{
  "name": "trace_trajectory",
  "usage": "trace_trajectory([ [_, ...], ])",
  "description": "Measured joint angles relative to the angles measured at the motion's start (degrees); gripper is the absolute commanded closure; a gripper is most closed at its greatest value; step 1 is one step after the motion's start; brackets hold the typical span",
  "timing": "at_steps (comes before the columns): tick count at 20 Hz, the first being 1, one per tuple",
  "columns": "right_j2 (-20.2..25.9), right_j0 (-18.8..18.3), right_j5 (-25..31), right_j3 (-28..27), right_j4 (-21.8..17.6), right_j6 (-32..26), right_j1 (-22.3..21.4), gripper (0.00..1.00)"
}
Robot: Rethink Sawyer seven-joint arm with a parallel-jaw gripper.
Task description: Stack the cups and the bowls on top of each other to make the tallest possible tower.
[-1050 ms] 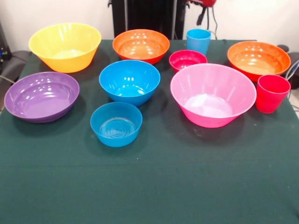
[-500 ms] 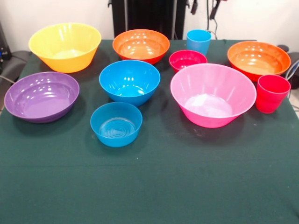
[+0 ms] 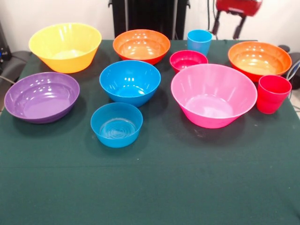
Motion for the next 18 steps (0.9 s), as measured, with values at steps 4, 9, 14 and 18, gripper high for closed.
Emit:
trace_trajectory([
  [4, 0.2, 0.4, 0.0, -4.1, 0.0, 0.0, 2.5, 0.00],
  [9, 0.2, 0.6, 0.0, -7.8, 0.0, 0.0, 6.0, 0.00],
  [14, 0.3, 0.3, 0.0, -8.1, -0.5, 0.0, 7.5, 0.00],
  [18, 0.4, -0.9, 0.0, -7.7, -1.9, 0.0, 7.8, 0.00],
])
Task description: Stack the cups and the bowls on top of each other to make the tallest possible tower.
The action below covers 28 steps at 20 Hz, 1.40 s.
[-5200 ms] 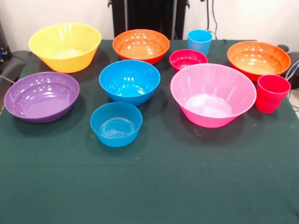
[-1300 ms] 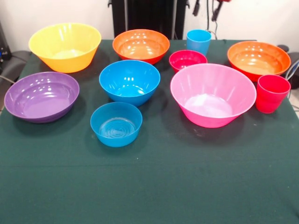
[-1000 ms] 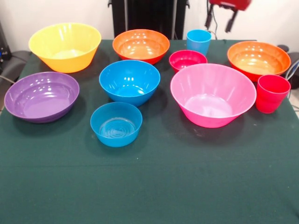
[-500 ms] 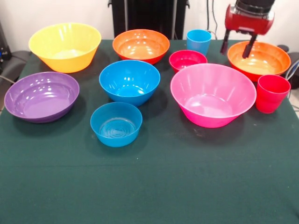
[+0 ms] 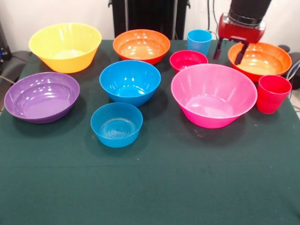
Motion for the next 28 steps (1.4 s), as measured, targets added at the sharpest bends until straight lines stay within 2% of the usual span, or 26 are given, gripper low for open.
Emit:
trace_trajectory([
  [6, 1.1, -2.9, 0.0, 1.4, -0.8, 0.0, -1.7, 0.00],
  [14, 4.2, -6.7, 0.0, 3.0, -0.8, 0.0, -7.3, 0.00],
  [23, 6.0, -7.1, 0.0, 3.8, -0.9, 0.0, -8.9, 0.00],
  [28, 6.1, -7.0, -1.1, 5.9, -3.8, 0.0, -8.4, 0.00],
])
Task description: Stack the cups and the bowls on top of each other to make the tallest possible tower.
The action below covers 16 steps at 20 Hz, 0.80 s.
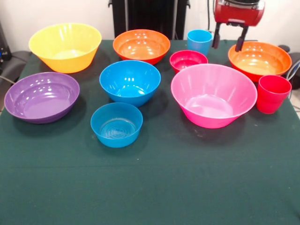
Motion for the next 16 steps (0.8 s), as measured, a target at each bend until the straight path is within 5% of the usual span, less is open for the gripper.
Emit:
trace_trajectory([
  [16, -5.9, 3.6, -15.3, 5.3, -10.3, 0.0, 5.9, 0.00],
])
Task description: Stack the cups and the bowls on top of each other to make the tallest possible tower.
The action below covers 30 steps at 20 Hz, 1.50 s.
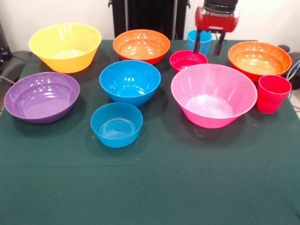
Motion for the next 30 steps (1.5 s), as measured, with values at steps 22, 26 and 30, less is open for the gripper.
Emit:
trace_trajectory([
  [22, -11.5, 10.6, -17.0, 0.2, 0.0, 0.0, 13.9, 0.00],
  [26, -11.7, 10.6, -17.1, 0.2, 0.0, 0.0, 13.9, 0.00],
  [30, -11.7, 10.5, -17.1, 0.2, 0.0, 0.0, 13.9, 0.00],
])
